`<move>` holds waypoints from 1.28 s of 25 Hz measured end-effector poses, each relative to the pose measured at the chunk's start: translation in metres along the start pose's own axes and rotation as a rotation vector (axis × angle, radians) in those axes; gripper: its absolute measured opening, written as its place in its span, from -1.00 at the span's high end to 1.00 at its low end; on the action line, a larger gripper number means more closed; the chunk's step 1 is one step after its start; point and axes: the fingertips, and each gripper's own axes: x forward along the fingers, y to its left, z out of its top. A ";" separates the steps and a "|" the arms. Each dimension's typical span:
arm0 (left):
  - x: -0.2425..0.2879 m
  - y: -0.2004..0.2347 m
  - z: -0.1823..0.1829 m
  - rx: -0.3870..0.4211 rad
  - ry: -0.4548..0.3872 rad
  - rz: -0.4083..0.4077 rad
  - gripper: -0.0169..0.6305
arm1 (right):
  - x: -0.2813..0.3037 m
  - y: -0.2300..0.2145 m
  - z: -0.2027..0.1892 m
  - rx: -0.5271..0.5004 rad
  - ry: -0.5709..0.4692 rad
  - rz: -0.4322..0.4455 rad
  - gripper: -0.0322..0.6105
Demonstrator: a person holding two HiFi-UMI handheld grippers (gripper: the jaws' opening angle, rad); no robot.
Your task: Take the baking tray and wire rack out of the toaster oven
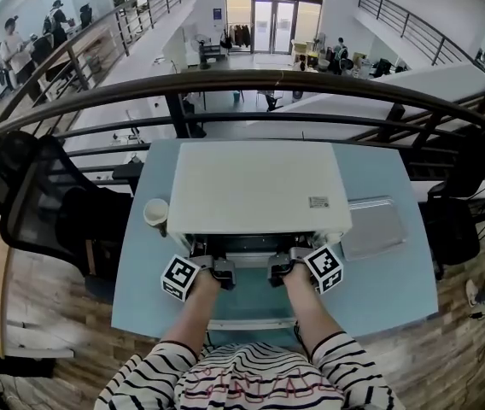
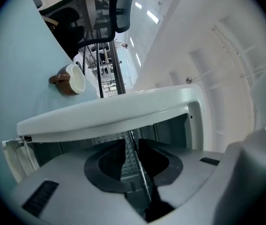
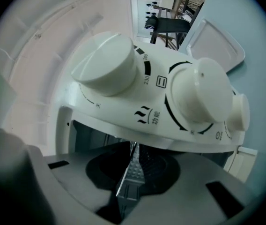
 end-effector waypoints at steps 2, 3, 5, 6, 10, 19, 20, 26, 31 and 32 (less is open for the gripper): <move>0.002 -0.001 -0.002 -0.003 0.015 0.001 0.67 | 0.000 0.002 -0.001 -0.018 0.007 0.000 0.74; 0.002 -0.002 -0.003 -0.008 0.018 0.001 0.75 | -0.001 0.003 -0.001 -0.022 0.010 -0.004 0.77; 0.000 -0.004 -0.004 -0.017 0.013 0.008 0.78 | -0.005 0.003 -0.001 -0.019 0.018 -0.011 0.78; -0.002 -0.004 -0.005 -0.022 0.008 0.012 0.79 | -0.008 0.002 -0.001 -0.014 0.022 -0.014 0.79; -0.013 -0.005 -0.008 -0.044 -0.010 0.015 0.81 | -0.019 0.002 0.000 -0.003 0.034 -0.014 0.79; -0.053 -0.007 -0.014 -0.067 -0.033 0.014 0.82 | -0.058 0.000 -0.005 0.040 0.048 -0.015 0.80; -0.058 -0.007 -0.014 -0.069 -0.036 0.013 0.82 | -0.062 0.000 -0.006 0.040 0.052 -0.015 0.80; -0.081 -0.009 -0.017 -0.072 -0.058 0.001 0.83 | -0.086 -0.001 -0.010 0.051 0.080 -0.011 0.80; -0.103 -0.008 -0.021 -0.066 -0.077 0.018 0.83 | -0.107 -0.003 -0.014 0.067 0.108 -0.008 0.81; -0.106 -0.009 -0.021 -0.065 -0.082 0.014 0.83 | -0.111 -0.003 -0.014 0.070 0.115 -0.004 0.81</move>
